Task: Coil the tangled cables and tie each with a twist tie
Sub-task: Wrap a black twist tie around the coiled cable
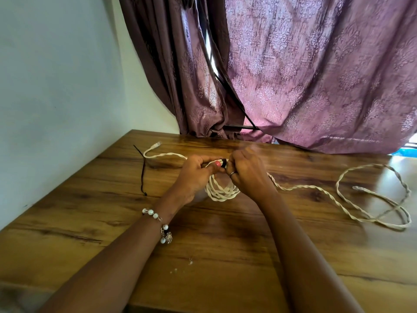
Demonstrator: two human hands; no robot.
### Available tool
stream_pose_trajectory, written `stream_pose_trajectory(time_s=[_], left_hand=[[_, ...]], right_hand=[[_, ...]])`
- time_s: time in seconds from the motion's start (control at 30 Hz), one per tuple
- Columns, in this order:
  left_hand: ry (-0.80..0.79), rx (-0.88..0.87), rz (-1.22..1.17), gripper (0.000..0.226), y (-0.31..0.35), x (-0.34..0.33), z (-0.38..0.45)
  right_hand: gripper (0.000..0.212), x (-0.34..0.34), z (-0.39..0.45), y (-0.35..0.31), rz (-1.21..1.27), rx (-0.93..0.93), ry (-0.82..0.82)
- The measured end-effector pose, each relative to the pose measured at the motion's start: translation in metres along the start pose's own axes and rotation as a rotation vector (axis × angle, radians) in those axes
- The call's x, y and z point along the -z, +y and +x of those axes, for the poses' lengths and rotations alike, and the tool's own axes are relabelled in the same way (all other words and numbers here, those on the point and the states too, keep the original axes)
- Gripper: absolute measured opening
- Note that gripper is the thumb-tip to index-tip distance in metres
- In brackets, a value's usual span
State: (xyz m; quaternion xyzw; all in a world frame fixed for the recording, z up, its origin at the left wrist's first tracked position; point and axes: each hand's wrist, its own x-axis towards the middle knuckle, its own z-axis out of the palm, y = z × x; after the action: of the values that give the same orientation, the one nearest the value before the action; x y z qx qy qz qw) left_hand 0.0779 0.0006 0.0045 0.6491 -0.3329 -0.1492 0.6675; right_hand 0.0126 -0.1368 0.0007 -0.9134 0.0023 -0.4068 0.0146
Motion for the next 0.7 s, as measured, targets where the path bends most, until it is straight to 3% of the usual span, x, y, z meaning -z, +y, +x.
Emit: stream_pose_trajectory(time_s=[0.3, 0.57, 0.7], left_hand=[[0.036, -0.022, 0.021, 0.022, -0.002, -0.005, 0.003], [0.094, -0.002, -0.028, 0.02, -0.004, -0.005, 0.006], [0.082, 0.026, -0.043, 0.02, -0.004, -0.003, 0.003]], right_hand=[[0.037, 0.007, 0.002, 0.006, 0.07, 0.001, -0.02], [0.015, 0.009, -0.001, 0.008, 0.195, -0.139, -0.013], [0.008, 0.002, -0.002, 0.005, 0.12, -0.114, -0.032]])
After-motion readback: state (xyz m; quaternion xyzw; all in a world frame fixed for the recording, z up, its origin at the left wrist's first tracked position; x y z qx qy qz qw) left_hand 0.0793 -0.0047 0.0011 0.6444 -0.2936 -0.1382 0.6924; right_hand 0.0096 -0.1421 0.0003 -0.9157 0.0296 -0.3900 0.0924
